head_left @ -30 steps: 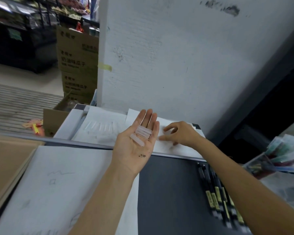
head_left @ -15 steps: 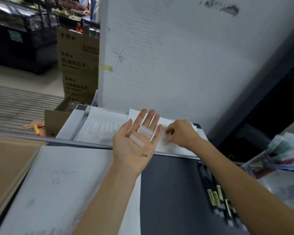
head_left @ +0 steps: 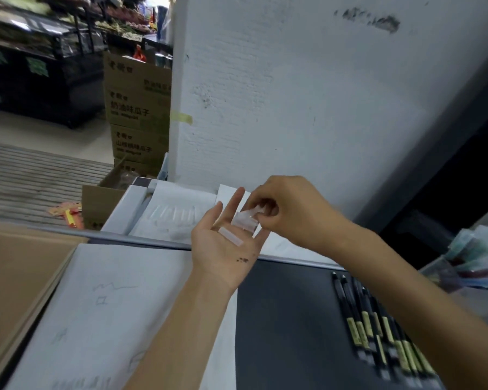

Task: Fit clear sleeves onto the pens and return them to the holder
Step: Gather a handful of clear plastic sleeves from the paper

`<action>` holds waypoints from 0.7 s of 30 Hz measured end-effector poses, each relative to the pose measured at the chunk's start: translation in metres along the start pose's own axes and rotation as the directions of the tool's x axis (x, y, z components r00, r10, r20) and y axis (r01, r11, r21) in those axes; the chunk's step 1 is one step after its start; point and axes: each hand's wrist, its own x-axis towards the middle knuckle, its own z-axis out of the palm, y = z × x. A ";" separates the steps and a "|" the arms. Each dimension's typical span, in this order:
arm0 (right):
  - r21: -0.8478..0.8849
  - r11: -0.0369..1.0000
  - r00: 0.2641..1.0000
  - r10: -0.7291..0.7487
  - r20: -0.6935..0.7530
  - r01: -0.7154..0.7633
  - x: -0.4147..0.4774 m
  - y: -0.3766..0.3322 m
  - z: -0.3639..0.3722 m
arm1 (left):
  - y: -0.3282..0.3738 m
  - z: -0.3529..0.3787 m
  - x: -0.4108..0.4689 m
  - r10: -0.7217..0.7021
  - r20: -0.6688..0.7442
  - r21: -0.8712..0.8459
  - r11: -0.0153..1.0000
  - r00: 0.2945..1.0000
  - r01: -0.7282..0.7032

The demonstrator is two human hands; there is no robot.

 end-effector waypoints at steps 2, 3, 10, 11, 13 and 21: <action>0.054 0.998 0.999 -0.030 0.028 0.029 0.000 -0.004 0.007 | 0.002 0.002 -0.001 -0.004 0.000 -0.012 1.000 1.000 0.004; 0.100 0.995 1.000 -0.028 0.008 0.027 -0.001 -0.004 0.008 | 0.003 0.003 -0.002 -0.006 -0.004 -0.021 1.000 1.000 0.006; 0.246 0.960 0.973 0.175 -0.150 -0.135 -0.008 0.045 -0.009 | 0.005 0.011 0.000 -0.006 -0.037 -0.130 0.992 0.999 0.001; 0.222 0.955 0.974 0.217 -0.059 -0.199 -0.008 0.056 -0.009 | 0.007 0.010 0.001 -0.005 -0.031 -0.133 0.991 0.999 0.001; 0.185 0.932 0.947 0.287 0.143 -0.310 -0.008 0.073 -0.002 | 0.013 0.010 0.001 0.007 -0.013 -0.120 0.993 1.000 -0.008; 0.063 0.930 0.825 0.289 0.485 -0.362 -0.002 0.109 0.042 | 0.026 0.003 0.000 0.002 0.094 -0.110 0.994 0.996 0.008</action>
